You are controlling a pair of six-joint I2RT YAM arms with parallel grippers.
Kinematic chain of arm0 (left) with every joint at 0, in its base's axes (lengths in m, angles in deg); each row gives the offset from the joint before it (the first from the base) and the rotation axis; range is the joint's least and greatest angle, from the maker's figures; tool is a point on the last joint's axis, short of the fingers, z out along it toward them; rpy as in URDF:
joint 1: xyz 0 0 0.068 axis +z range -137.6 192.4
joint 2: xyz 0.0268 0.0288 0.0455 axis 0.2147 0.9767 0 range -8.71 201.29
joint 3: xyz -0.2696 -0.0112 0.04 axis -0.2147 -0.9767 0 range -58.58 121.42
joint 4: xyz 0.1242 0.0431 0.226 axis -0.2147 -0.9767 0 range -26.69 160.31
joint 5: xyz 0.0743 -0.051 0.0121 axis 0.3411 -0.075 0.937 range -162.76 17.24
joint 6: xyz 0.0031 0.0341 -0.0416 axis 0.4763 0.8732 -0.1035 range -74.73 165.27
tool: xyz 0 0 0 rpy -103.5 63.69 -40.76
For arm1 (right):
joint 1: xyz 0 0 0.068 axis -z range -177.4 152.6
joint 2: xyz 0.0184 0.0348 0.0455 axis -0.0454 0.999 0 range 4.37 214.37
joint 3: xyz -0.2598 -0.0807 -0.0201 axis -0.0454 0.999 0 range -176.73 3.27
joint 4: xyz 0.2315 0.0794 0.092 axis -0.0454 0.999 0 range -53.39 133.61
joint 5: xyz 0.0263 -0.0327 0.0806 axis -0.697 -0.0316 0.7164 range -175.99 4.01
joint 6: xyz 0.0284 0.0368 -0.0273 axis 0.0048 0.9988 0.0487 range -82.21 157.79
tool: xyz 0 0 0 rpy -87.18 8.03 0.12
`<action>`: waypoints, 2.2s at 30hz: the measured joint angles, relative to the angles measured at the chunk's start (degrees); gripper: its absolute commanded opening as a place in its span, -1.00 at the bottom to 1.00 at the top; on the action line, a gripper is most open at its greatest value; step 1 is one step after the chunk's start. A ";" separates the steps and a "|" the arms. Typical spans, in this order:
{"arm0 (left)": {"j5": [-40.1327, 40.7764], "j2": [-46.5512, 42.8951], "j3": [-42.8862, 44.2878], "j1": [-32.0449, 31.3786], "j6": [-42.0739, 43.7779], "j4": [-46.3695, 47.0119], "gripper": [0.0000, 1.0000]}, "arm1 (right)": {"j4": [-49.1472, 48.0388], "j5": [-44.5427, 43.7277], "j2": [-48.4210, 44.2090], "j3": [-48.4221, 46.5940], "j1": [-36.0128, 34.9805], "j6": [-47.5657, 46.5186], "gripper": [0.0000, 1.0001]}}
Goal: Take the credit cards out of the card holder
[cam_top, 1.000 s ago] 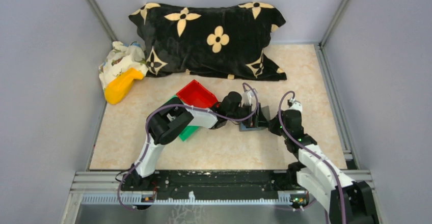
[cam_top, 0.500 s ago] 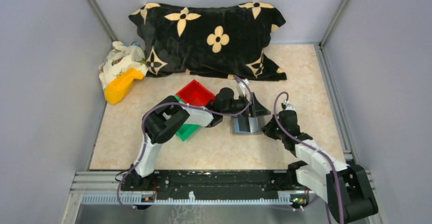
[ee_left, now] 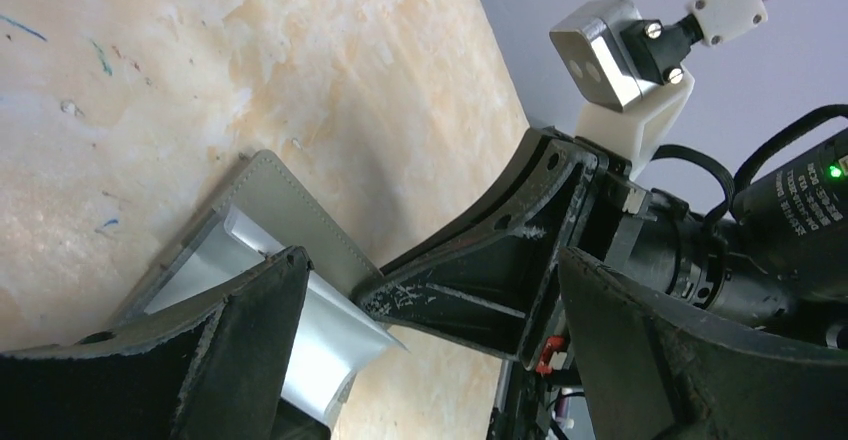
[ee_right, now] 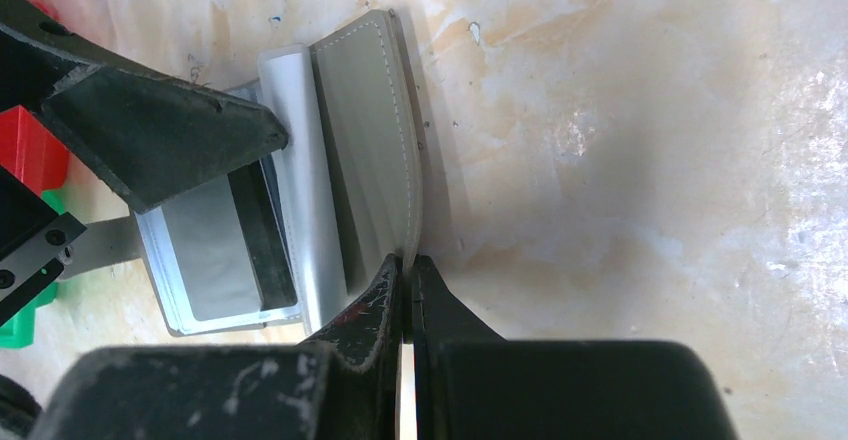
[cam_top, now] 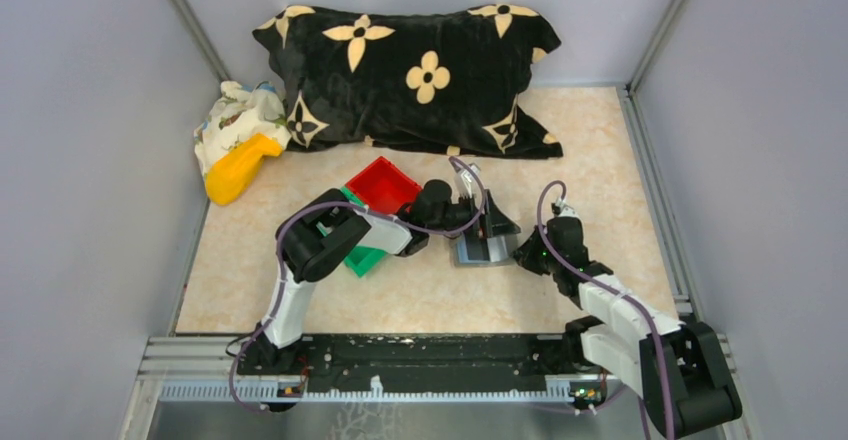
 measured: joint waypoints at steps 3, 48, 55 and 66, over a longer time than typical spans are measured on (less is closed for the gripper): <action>-0.02 -0.63 -1.05 0.00 -0.02 0.09 1.00 | -0.07 0.04 0.00 0.00 0.00 0.00 -1.00; -1.84 2.86 -1.05 0.44 -3.28 5.29 1.00 | 14.10 5.68 -23.76 -3.23 -3.52 -0.11 -0.30; -1.92 3.30 -0.48 0.55 -3.67 5.38 1.00 | 8.31 3.13 -15.87 -1.46 -12.57 1.97 -0.33; -2.05 3.15 -0.68 0.55 -3.65 5.42 1.00 | -0.72 -2.62 -5.51 -0.57 -14.14 2.73 -0.39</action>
